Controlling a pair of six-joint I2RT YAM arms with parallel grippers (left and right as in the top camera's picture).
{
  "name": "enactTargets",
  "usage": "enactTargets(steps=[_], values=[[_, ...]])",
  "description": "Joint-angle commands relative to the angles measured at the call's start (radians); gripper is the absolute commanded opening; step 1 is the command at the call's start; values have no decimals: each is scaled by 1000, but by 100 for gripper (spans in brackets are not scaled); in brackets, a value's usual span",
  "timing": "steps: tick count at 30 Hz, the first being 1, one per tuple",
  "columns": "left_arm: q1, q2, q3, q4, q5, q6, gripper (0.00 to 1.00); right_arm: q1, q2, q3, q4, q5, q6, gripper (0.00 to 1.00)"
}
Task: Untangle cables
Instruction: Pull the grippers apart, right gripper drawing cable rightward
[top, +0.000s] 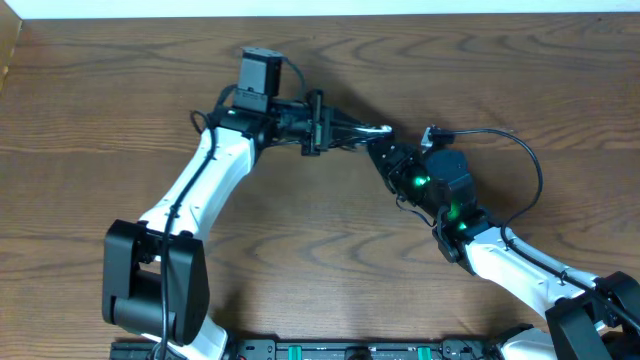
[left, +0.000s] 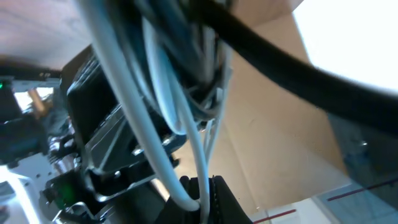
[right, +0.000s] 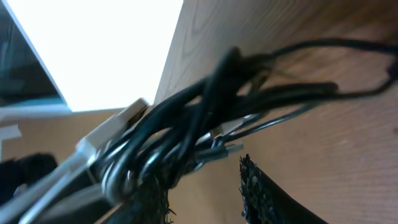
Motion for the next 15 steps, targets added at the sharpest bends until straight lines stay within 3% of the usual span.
enactTargets(steps=[1,9,15], values=[[-31,-20,-5,1,82,-5,7,-7,-14,14,2,109,4,36],[-56,-20,-5,1,89,-5,8,-7,-14,14,55,182,-11,43],[-56,-20,-5,2,130,-9,7,-8,-14,14,-18,271,-61,27]])
